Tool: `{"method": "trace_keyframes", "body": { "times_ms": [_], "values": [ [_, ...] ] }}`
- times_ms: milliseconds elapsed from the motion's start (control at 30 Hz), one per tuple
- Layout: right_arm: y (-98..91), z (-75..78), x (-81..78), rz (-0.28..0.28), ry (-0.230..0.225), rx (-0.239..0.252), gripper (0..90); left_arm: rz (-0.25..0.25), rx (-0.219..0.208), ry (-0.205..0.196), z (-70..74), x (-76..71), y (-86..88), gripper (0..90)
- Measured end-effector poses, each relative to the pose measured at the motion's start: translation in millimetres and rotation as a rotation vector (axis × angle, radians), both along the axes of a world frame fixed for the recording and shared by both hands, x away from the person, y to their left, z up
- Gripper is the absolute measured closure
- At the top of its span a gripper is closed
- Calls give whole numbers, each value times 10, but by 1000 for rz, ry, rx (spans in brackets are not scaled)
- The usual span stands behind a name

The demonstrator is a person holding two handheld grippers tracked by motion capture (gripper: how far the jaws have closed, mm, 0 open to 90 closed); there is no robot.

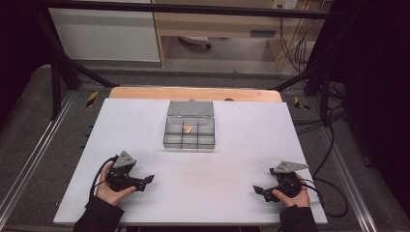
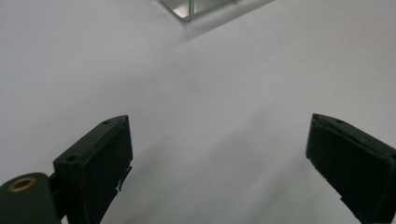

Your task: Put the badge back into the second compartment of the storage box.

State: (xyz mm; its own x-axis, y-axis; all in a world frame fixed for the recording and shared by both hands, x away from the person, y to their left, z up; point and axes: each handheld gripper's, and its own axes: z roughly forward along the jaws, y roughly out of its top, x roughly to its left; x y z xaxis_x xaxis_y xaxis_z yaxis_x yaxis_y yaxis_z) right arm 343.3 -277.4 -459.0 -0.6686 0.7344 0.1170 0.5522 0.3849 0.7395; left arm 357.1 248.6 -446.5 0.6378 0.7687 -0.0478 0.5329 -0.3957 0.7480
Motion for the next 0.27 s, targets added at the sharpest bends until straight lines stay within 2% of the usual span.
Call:
{"method": "trace_keyframes", "body": {
  "times_ms": [133,267],
  "values": [
    [1,2,-4,-2,0,4,5,5,-1,2,-37,-33,49,65],
    [-1,3,-1,0,0,1,5,-2,21,4,-40,-57,59,65]
  ]
}}
